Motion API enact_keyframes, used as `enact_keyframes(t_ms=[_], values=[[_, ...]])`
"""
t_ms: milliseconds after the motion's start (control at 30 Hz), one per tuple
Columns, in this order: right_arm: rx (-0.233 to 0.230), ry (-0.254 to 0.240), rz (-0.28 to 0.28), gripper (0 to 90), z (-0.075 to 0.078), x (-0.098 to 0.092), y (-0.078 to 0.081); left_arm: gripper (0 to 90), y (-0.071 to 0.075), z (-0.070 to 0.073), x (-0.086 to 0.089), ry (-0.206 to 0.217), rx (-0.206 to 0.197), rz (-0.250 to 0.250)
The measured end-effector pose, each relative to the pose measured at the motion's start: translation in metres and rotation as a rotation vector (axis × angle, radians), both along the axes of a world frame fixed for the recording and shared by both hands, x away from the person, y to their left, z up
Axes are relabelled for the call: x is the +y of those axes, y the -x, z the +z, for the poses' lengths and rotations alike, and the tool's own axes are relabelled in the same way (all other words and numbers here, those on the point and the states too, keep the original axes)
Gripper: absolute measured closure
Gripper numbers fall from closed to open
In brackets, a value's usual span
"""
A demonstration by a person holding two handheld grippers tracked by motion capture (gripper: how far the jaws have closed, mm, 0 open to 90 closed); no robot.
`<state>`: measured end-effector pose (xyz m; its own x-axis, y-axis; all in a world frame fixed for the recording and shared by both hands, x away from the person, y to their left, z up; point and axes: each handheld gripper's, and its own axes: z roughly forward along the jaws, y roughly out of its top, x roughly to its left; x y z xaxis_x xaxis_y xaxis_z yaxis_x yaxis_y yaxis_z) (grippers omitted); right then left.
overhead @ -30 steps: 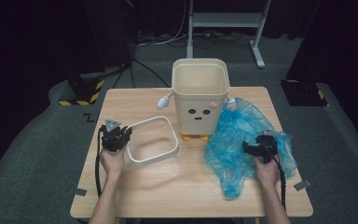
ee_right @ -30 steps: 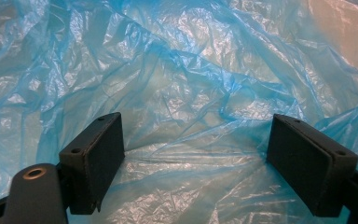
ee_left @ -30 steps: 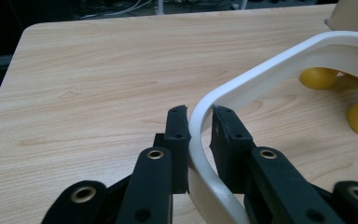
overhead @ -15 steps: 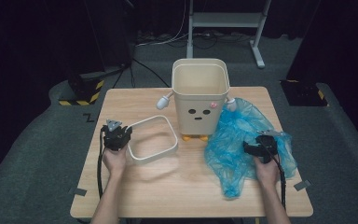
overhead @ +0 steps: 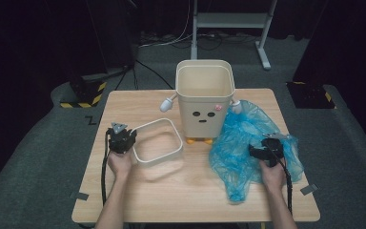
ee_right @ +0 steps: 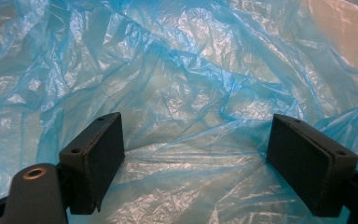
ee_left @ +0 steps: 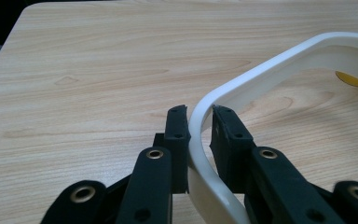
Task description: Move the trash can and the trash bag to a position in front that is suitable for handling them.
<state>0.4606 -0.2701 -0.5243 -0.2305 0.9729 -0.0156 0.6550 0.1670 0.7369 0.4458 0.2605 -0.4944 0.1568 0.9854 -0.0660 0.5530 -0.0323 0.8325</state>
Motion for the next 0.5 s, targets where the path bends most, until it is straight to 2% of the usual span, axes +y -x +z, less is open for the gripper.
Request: enact_keyframes(t_ms=[100, 267, 400, 500], values=[[0.0, 0.0, 0.0, 18.7, 0.0, 0.0, 0.0, 76.7, -0.002, -0.003, 0.0, -0.015, 0.006, -0.001], [0.0, 0.0, 0.0, 18.7, 0.0, 0.0, 0.0, 76.8, -0.004, -0.007, -0.003, -0.01, 0.006, 0.0], [0.0, 0.0, 0.0, 18.7, 0.0, 0.0, 0.0, 76.7, -0.005, -0.011, -0.003, -0.023, 0.012, 0.006], [0.0, 0.0, -0.001, 18.7, 0.0, 0.0, 0.0, 76.8, -0.006, -0.014, -0.003, -0.007, 0.009, 0.017]])
